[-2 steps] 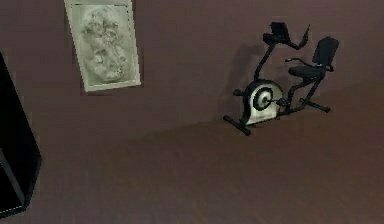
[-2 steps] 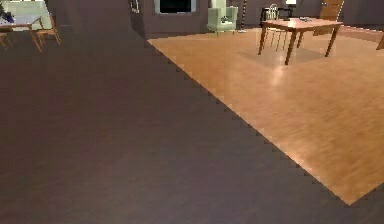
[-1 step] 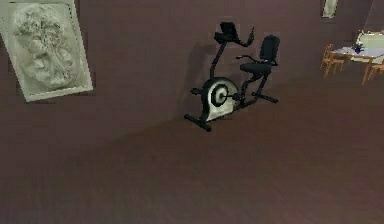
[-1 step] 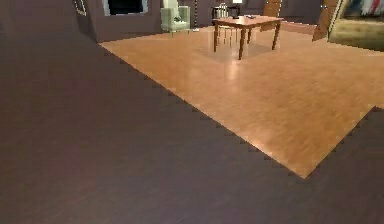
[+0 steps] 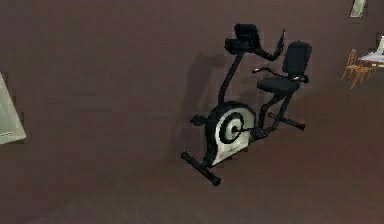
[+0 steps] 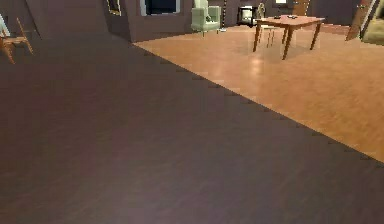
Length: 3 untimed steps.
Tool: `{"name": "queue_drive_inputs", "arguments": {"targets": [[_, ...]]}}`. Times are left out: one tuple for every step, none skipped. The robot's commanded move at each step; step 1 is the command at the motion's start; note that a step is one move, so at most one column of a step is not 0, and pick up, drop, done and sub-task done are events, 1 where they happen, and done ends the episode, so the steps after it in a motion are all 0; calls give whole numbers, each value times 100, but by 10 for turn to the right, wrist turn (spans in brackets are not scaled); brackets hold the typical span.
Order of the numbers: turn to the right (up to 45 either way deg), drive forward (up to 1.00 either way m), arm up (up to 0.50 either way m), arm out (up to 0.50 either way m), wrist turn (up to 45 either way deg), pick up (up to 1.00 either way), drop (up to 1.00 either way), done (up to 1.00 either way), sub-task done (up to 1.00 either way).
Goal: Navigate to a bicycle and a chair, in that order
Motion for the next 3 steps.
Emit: {"name": "queue_drive_inputs", "arguments": {"targets": [[0,80,0,0,0,0,0,0,0],[270,0,0,0,0,0,0,0,0],[0,0,0,0,0,0,0,0,100]]}}
